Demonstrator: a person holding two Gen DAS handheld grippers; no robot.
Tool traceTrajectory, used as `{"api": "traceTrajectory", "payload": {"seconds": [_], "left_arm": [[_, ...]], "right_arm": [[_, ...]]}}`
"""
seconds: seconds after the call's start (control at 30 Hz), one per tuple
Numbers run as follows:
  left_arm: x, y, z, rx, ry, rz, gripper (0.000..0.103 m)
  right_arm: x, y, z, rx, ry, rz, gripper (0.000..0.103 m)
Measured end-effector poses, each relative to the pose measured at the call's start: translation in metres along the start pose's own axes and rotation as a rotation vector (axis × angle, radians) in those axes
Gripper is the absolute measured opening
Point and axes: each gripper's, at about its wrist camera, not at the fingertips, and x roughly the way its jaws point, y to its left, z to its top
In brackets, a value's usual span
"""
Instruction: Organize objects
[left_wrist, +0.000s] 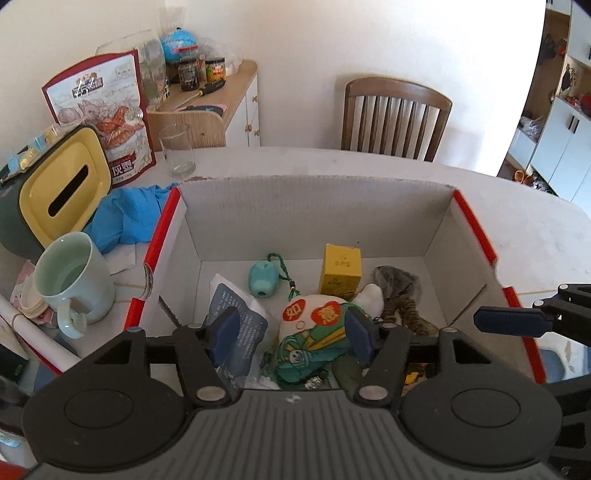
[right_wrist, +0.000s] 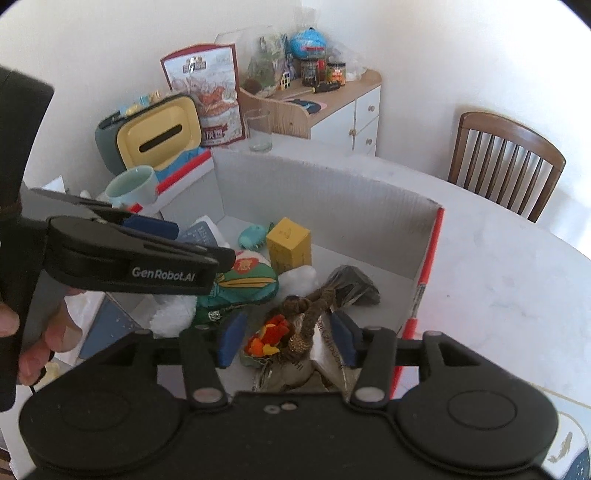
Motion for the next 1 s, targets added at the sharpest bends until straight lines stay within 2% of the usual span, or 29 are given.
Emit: {"api": "traceTrajectory", "payload": {"seconds": [0.23, 0.4, 0.63, 0.9, 1.0], "left_arm": [[-0.032, -0.005, 0.000, 0.004, -0.076, -0.003, 0.070], [-0.054, -0.011, -0.001, 0.026, -0.127, -0.012, 0.081], [-0.078, -0.014, -0.004, 0.034, -0.179, -0.033, 0.083], [-0.105, -0.016, -0.009, 0.025, -0.229, -0.084, 0.086], [-0.112, -0.020, -0.010, 0.030, -0.239, -0.092, 0.092]], "right_arm": [[-0.026, -0.005, -0.003, 0.034, -0.050, 0.006, 0.058], [-0.043, -0.007, -0.003, 0.061, -0.094, 0.017, 0.064], [-0.067, -0.007, -0.007, 0.072, -0.153, 0.026, 0.071], [-0.096, -0.014, -0.017, 0.113, -0.222, 0.041, 0.086], [-0.108, -0.017, -0.020, 0.123, -0.251, 0.041, 0.092]]}}
